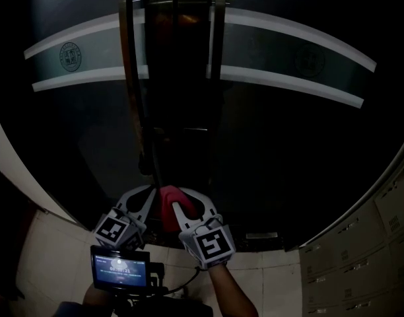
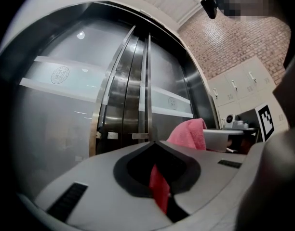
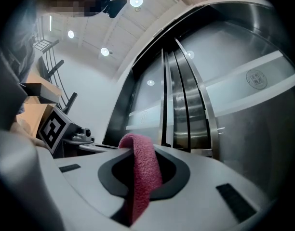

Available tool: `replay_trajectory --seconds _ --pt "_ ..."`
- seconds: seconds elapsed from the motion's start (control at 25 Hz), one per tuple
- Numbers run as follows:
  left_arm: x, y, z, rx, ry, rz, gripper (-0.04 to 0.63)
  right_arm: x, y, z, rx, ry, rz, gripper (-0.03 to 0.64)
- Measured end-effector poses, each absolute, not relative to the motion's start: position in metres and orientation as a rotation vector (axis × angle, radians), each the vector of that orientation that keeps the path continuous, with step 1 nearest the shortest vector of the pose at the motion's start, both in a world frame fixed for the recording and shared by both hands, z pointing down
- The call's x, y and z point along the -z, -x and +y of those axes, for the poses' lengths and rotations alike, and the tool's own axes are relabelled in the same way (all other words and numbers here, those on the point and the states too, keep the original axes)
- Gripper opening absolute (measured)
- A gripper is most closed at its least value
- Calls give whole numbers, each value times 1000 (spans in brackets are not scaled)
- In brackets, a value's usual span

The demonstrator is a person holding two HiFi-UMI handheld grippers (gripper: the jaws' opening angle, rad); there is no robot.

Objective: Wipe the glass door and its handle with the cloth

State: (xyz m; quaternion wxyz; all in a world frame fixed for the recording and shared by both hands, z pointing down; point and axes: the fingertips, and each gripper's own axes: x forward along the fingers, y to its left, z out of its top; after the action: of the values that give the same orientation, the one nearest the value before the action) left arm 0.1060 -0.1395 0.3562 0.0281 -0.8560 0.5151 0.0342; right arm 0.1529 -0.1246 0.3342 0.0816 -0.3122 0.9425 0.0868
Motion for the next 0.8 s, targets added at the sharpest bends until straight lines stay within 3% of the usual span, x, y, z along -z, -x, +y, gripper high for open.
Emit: replay_trajectory --seconds 0.36,0.64,0.8 --pt "-345 -102 -167 -122 2678 1582 11 -316 -162 -150 -335 929 2764 26" --pt "-216 -123 -225 -209 2668 1353 9 -162 -181 -211 -629 983 2663 27" --pt "-163 -138 -249 -222 2696 1238 9 -55 -193 -244 -604 963 2574 26"
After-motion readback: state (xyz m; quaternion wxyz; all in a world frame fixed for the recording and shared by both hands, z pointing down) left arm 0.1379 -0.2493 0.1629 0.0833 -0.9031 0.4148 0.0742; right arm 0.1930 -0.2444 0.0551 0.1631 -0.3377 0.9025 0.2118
